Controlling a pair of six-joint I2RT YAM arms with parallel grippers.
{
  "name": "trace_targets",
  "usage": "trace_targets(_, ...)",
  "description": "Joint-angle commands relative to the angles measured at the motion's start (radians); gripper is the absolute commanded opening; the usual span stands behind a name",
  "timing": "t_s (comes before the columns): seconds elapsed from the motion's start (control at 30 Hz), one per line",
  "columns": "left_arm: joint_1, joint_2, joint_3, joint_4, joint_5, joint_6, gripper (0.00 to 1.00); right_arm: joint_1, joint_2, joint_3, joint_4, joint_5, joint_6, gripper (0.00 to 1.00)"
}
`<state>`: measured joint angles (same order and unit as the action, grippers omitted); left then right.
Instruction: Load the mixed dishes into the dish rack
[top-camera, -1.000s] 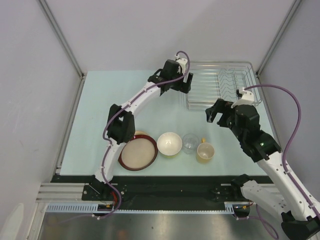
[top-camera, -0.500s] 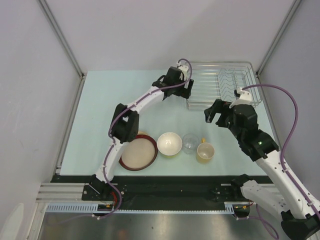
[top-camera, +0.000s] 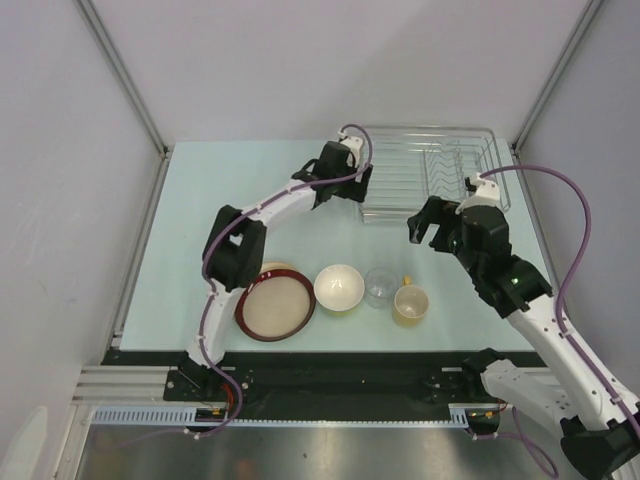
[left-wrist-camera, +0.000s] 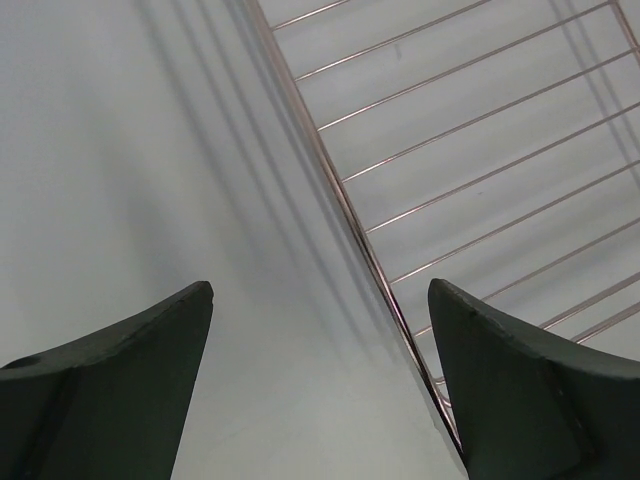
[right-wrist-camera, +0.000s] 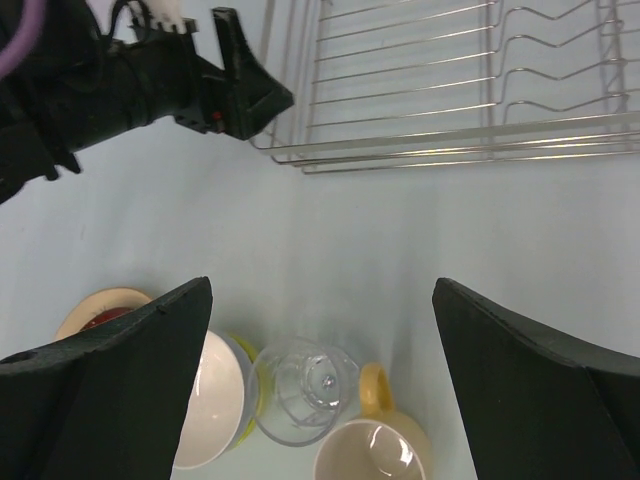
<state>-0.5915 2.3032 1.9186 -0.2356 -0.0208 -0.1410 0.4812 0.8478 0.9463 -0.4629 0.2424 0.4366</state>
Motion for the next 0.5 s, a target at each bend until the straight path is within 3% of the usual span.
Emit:
trace_targets(0.0, 0.105, -0.097, -0.165, -0.101, -0.064, 0.052, 0.93, -0.013, 0.066, 0.048, 0.029, 0.063, 0.010, 0.98)
trace_targets(0.27, 0.203, -0.289, -0.388, -0.064, -0.059, 0.063, 0.91, -0.134, 0.200, 0.111, -0.029, 0.103, 0.007, 0.99)
trace_targets(0.47, 0.246, -0.448, -0.575, -0.024, -0.067, 0.086, 0.90, -0.230, 0.293, 0.117, 0.018, 0.081, -0.015, 0.99)
